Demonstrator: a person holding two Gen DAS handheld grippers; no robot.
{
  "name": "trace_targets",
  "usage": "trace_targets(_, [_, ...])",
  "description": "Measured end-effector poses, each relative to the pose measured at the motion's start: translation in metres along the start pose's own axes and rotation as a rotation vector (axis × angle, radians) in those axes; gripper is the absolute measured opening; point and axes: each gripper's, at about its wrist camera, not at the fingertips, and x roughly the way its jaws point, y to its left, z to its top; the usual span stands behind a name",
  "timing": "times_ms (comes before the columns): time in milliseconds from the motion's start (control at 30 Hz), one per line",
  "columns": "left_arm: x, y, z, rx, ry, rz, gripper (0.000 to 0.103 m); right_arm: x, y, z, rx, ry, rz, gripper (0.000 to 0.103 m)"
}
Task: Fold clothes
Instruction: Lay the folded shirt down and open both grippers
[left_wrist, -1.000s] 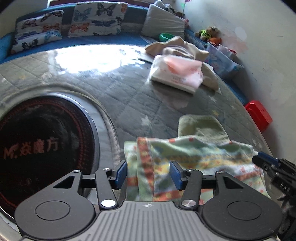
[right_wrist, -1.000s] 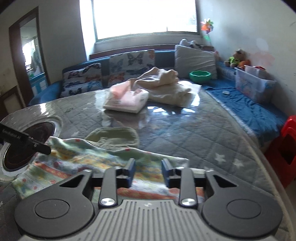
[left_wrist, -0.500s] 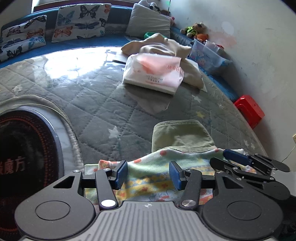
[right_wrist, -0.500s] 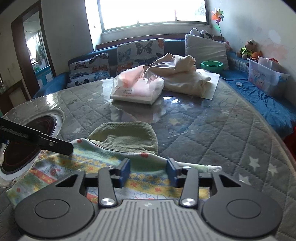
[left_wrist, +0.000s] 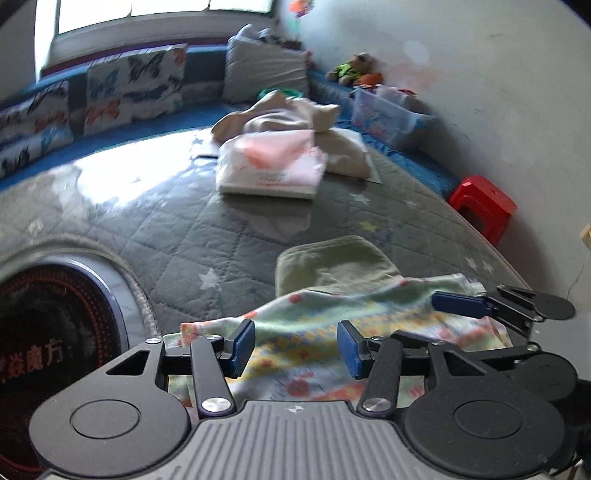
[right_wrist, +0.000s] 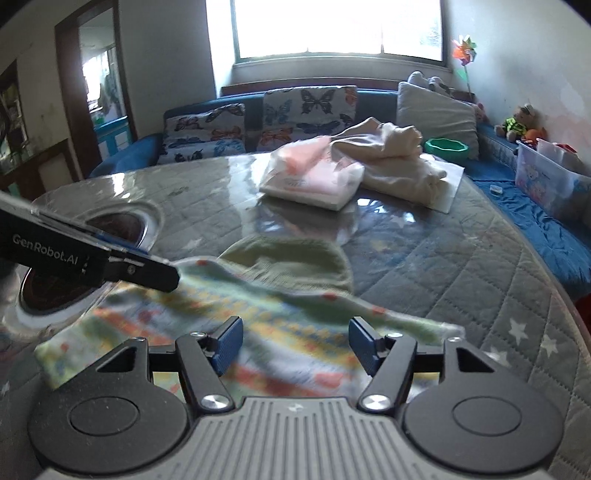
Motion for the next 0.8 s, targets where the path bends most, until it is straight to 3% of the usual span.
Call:
trace_targets(367, [-0.016,-0.02,-0.041,0.086,0.014,-0.058,0.052,-0.031,0.024,-0.029,-0.077,0.02,0.027,0.072])
trace_targets(800, [-0.037,-0.02,-0.079,0.081,0.033,-0.064,0.054,-0.059,0.041,-0.055,-0.079,0.001,0.02,0.08])
